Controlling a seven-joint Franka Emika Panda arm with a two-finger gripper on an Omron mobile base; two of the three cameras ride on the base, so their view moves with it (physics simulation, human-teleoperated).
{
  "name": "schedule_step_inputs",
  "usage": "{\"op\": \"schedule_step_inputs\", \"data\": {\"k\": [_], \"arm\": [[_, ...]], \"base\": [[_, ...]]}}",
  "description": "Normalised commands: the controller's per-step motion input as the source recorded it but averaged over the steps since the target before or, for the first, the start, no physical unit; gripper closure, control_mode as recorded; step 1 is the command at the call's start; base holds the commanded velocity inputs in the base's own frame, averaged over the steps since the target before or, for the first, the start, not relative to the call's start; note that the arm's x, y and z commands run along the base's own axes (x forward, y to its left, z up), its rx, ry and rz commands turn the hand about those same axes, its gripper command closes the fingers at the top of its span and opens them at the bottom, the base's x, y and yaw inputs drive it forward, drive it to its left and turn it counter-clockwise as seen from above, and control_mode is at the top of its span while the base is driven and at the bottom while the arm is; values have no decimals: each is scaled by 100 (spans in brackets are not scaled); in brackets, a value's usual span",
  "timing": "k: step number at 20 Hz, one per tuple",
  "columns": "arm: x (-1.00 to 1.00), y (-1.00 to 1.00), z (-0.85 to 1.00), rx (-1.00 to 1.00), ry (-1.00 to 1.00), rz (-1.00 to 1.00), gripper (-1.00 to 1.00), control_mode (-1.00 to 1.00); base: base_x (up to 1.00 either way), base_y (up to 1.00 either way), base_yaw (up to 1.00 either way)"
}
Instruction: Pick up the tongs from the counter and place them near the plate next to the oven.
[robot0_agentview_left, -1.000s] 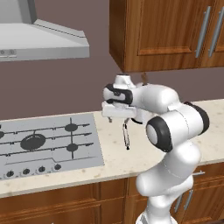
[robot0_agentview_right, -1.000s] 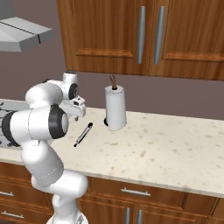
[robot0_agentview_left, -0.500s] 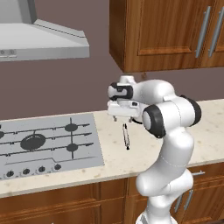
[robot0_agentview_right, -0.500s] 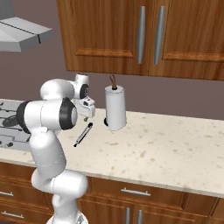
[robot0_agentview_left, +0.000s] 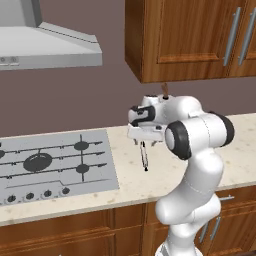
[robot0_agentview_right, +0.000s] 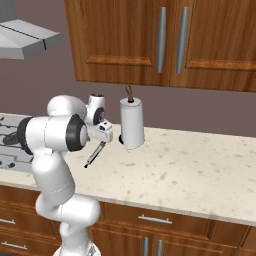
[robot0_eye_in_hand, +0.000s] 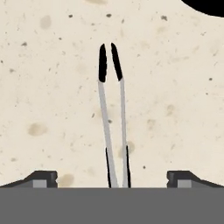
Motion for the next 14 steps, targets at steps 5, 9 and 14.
{"op": "schedule_step_inputs", "data": {"k": [5, 9, 14], "arm": [[-7, 0, -36, 0, -26, 1, -100, -100], [0, 0, -24, 0, -30, 0, -100, -100], [0, 0, -22, 0, -20, 0, -100, -100]], "base": [[0, 0, 0], [0, 0, 0], [0, 0, 0]]}}
